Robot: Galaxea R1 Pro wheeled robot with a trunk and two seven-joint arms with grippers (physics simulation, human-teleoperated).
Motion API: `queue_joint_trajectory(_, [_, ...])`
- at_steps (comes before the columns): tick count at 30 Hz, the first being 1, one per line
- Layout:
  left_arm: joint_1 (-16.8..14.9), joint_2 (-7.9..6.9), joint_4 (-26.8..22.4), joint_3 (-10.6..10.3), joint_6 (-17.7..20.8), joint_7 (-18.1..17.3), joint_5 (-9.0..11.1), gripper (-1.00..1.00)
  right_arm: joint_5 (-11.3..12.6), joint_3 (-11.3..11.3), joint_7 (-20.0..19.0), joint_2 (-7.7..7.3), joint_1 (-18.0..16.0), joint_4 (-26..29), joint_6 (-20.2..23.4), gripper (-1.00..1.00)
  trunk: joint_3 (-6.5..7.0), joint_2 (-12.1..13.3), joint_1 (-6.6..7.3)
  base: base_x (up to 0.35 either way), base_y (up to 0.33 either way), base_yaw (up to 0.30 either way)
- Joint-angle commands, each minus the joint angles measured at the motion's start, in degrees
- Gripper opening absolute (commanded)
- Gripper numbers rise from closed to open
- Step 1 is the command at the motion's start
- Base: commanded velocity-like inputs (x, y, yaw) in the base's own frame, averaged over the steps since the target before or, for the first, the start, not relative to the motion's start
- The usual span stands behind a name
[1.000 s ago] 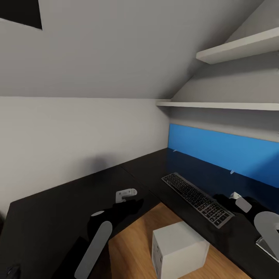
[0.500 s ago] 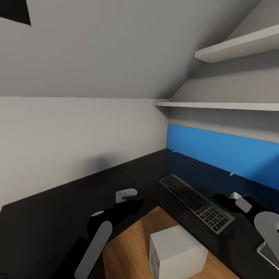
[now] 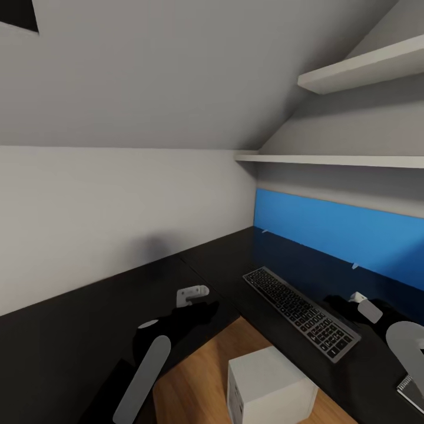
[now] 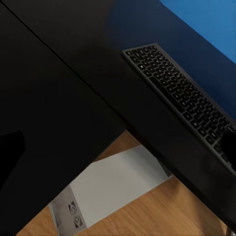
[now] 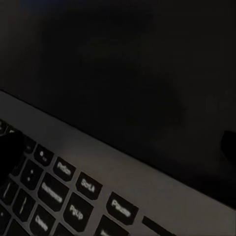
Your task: In the bedroom, organize the workspace by keeping the computer under the desk, ensuring the monitor is on the desk, placing the keyboard on the desk next to the monitor, placing the mouse on the desk next to the keyboard, moving the folder from the swivel chair onto the desk next to the mouse, stacking the notebook on top of the folder with the pen on top of the notebook, and positioning the swivel chair next to the desk.
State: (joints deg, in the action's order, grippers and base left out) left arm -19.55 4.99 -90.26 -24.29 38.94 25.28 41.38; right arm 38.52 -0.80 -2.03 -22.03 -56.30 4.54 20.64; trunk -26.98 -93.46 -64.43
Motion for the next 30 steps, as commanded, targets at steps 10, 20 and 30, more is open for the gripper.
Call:
queue_joint_trajectory(10, [-0.1, 0.02, -0.1, 0.0, 0.1, 0.8, 0.6, 1.00, 0.0, -0.1, -0.1, -0.03, 0.0, 0.0, 0.2, 1.00, -1.87, -4.1, -2.20, 0.000, 0.000, 0.000])
queue_joint_trajectory(20, [-0.1, 0.02, -0.1, 0.1, 0.1, 0.8, 0.6, 1.00, 0.0, -0.1, -0.1, -0.03, 0.0, 0.0, 0.3, 1.00, -2.41, -5.3, -2.86, 0.000, 0.000, 0.000])
queue_joint_trajectory(30, [-0.1, -0.08, -0.1, 0.2, 0.1, 0.9, 0.6, 1.00, 0.0, -0.1, 0.0, -0.03, 0.0, 0.0, 0.6, 1.00, -3.12, -6.9, -3.74, 0.000, 0.000, 0.000])
